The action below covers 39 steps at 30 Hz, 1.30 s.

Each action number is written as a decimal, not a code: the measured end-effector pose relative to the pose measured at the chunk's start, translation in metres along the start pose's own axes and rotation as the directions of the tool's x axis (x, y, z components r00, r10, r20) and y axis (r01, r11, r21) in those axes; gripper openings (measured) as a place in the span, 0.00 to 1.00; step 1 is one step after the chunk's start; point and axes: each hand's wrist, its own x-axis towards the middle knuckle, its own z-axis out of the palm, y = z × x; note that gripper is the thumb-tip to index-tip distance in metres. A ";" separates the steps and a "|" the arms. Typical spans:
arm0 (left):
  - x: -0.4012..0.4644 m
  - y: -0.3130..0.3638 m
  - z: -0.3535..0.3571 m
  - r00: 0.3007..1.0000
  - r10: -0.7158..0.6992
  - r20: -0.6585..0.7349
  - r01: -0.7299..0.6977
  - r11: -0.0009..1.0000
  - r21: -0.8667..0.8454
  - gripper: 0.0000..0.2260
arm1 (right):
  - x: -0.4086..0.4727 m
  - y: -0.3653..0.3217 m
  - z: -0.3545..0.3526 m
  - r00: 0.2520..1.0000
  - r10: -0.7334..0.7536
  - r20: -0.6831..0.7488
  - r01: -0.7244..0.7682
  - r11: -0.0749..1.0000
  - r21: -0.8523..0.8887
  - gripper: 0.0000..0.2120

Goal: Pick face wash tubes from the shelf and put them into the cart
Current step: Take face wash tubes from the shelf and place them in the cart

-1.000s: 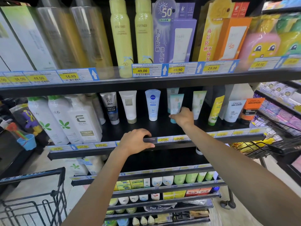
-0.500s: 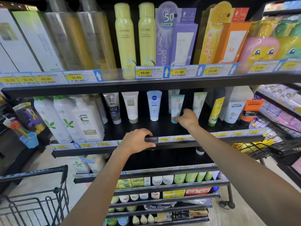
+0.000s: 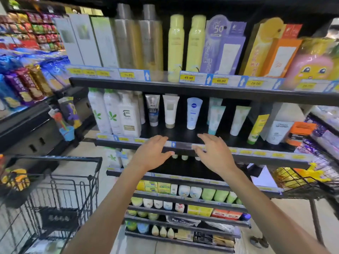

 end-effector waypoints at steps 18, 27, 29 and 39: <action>-0.371 -0.124 0.003 0.713 -0.701 0.030 0.702 0.712 -0.028 0.27 | -0.119 -0.280 0.129 0.666 -0.576 0.474 0.520 0.814 0.258 0.27; -0.497 -0.242 0.022 0.470 -0.876 0.107 0.878 0.452 -0.159 0.26 | -0.143 -0.426 0.237 0.433 -0.661 0.613 0.610 0.716 0.340 0.28; -0.520 -0.267 0.031 0.415 -0.901 0.126 0.901 0.387 -0.198 0.26 | -0.146 -0.450 0.264 0.394 -0.654 0.646 0.621 0.708 0.338 0.27; -0.595 -0.335 0.106 0.109 -0.951 0.291 0.969 0.036 -0.244 0.26 | -0.164 -0.522 0.399 0.185 -0.542 0.820 0.605 0.720 0.340 0.24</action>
